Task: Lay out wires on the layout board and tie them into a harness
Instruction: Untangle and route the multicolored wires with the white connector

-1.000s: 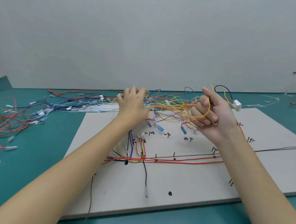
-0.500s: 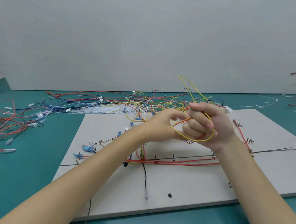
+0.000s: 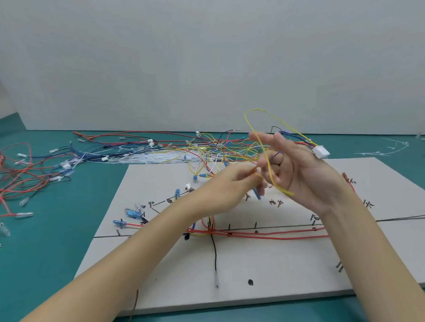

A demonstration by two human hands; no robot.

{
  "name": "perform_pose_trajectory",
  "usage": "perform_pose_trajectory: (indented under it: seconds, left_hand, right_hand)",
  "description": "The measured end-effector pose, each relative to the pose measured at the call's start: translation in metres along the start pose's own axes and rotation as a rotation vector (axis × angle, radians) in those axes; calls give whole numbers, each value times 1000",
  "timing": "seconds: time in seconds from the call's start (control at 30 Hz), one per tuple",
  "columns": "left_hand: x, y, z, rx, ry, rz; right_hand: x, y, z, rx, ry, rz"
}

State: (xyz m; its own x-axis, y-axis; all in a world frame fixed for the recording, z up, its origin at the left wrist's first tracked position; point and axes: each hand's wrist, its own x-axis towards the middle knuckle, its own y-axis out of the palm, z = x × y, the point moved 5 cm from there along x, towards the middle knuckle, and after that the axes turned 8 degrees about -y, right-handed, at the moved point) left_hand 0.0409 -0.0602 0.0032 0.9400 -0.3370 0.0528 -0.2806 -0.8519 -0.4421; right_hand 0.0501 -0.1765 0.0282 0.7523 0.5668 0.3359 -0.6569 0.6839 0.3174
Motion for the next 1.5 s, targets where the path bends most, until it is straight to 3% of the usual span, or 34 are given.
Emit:
perform_pose_trajectory:
  seconds: [0.1, 0.2, 0.3, 0.37, 0.5, 0.63, 0.93, 1.1, 1.2, 1.5]
  left_hand:
    - [1, -19, 6, -282, -29, -183]
    - [0, -40, 8, -611, -47, -318]
    - [-4, -54, 12, -790, -64, -388]
    - [-4, -57, 17, -887, -94, -416]
    - [-4, -56, 23, -919, -140, -425]
    - [-7, -59, 21, -928, -134, -383]
    - [-16, -67, 17, -859, -153, -294]
    - [-18, -83, 22, -486, -154, -408]
    - [-19, -78, 20, -274, -132, -425]
    - [-17, -59, 16, 20, -28, -425]
  right_hand:
    - [-2, -7, 7, -24, -31, -38]
    - [-3, -22, 13, -86, -51, -197]
    - [-5, -40, 18, -353, -107, -435]
    - [-5, -45, 13, -613, -99, -499]
    - [-1, -49, -2, -1236, -45, -455]
    - [-2, -59, -9, -1333, 45, -392]
    - [-2, -63, -16, -1417, 91, -411]
    - [-3, -63, -7, -1414, 5, -474]
    - [1, -55, -9, -1342, -58, -423]
    - [4, -42, -15, -1298, -48, -299]
